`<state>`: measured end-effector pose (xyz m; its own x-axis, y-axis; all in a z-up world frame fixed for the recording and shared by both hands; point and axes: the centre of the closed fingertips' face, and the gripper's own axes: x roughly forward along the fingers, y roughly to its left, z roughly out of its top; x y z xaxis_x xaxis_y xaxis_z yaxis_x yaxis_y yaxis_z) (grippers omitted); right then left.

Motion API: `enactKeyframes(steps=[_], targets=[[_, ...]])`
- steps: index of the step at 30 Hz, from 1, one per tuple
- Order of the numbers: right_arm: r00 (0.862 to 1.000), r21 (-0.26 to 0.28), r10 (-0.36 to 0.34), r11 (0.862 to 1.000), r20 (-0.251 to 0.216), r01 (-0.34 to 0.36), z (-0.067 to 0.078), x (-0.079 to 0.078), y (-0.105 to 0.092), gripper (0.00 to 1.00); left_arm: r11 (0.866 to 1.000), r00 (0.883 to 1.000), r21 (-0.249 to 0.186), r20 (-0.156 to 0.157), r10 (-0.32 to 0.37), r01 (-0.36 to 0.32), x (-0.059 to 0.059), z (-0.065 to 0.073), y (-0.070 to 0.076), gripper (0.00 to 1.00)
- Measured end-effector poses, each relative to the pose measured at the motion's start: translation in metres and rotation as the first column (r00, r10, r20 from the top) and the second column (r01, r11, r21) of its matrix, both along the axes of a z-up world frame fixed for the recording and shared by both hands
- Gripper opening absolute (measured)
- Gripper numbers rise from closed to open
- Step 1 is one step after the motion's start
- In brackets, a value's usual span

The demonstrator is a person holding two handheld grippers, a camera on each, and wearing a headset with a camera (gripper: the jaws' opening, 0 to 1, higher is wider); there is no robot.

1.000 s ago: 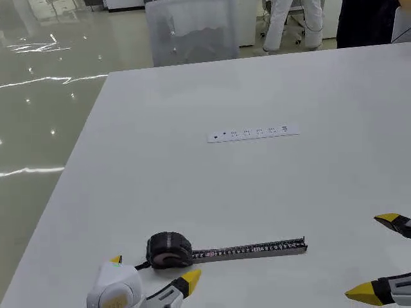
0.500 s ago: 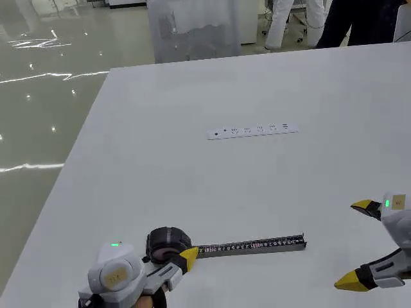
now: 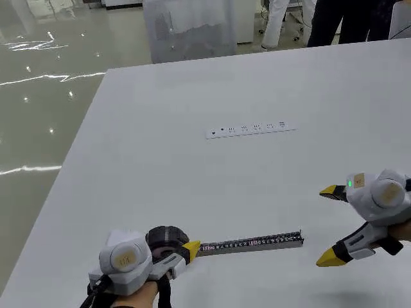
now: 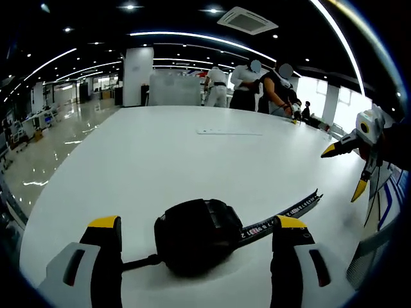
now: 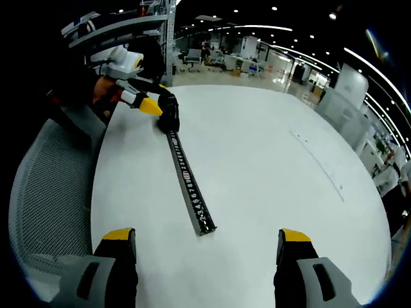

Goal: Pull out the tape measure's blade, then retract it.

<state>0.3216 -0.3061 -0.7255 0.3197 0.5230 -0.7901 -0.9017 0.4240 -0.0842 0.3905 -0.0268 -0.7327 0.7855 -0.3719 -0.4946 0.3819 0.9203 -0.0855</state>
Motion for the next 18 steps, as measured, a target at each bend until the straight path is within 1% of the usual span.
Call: enactKeyframes(steps=[1, 2, 5, 6, 8, 10, 11, 14, 16, 18], targets=[[0.999, -0.029, 0.034, 0.999, 0.008, -0.033, -0.003, 0.002, -0.001, 0.85, 1.0, 1.0, 0.002, 0.001, -0.004, 0.004, 0.0, -0.001, -0.001, 0.94], [0.999, -0.039, 0.044, 0.998, 0.01, -0.044, -0.005, 0.002, 0.0, 0.83, 1.0, 1.0, 0.002, 0.001, -0.008, 0.008, 0.0, -0.001, -0.002, 0.94], [0.999, -0.037, 0.051, 0.998, -0.008, -0.051, -0.011, 0.005, 0.001, 0.78, 1.0, 1.0, -0.004, -0.003, -0.004, 0.004, 0.001, -0.003, -0.004, 0.96], [0.998, -0.049, 0.06, 0.997, -0.013, -0.061, -0.015, 0.007, 0.0, 0.76, 1.0, 1.0, -0.004, -0.008, -0.003, 0.003, 0.002, -0.004, -0.004, 0.96], [0.997, -0.055, 0.068, 0.996, -0.024, -0.07, -0.02, 0.009, 0.0, 0.72, 1.0, 1.0, -0.009, -0.014, 0.0, 0.0, 0.003, -0.006, -0.005, 0.97], [0.995, -0.058, 0.085, 0.994, -0.057, -0.088, -0.029, 0.009, 0.0, 0.66, 1.0, 1.0, -0.011, -0.017, 0.004, -0.004, 0.004, -0.007, -0.005, 0.97], [0.991, -0.066, 0.099, 0.992, -0.085, -0.105, -0.032, 0.005, 0.0, 0.63, 1.0, 1.0, -0.013, -0.02, 0.005, -0.005, 0.003, -0.007, -0.006, 0.97], [0.988, -0.094, 0.117, 0.988, -0.103, -0.126, -0.04, 0.01, -0.001, 0.58, 1.0, 0.999, -0.015, -0.035, 0.003, -0.003, 0.003, -0.01, -0.008, 0.97], [0.984, -0.113, 0.13, 0.983, -0.119, -0.144, -0.044, 0.011, -0.003, 0.51, 1.0, 0.999, -0.022, -0.037, 0.002, -0.002, 0.003, -0.009, -0.009, 0.97], [0.983, -0.116, 0.133, 0.982, -0.127, -0.148, -0.046, 0.013, -0.003, 0.46, 1.0, 0.999, -0.023, -0.04, -0.004, 0.003, 0.003, -0.009, -0.01, 0.96]])
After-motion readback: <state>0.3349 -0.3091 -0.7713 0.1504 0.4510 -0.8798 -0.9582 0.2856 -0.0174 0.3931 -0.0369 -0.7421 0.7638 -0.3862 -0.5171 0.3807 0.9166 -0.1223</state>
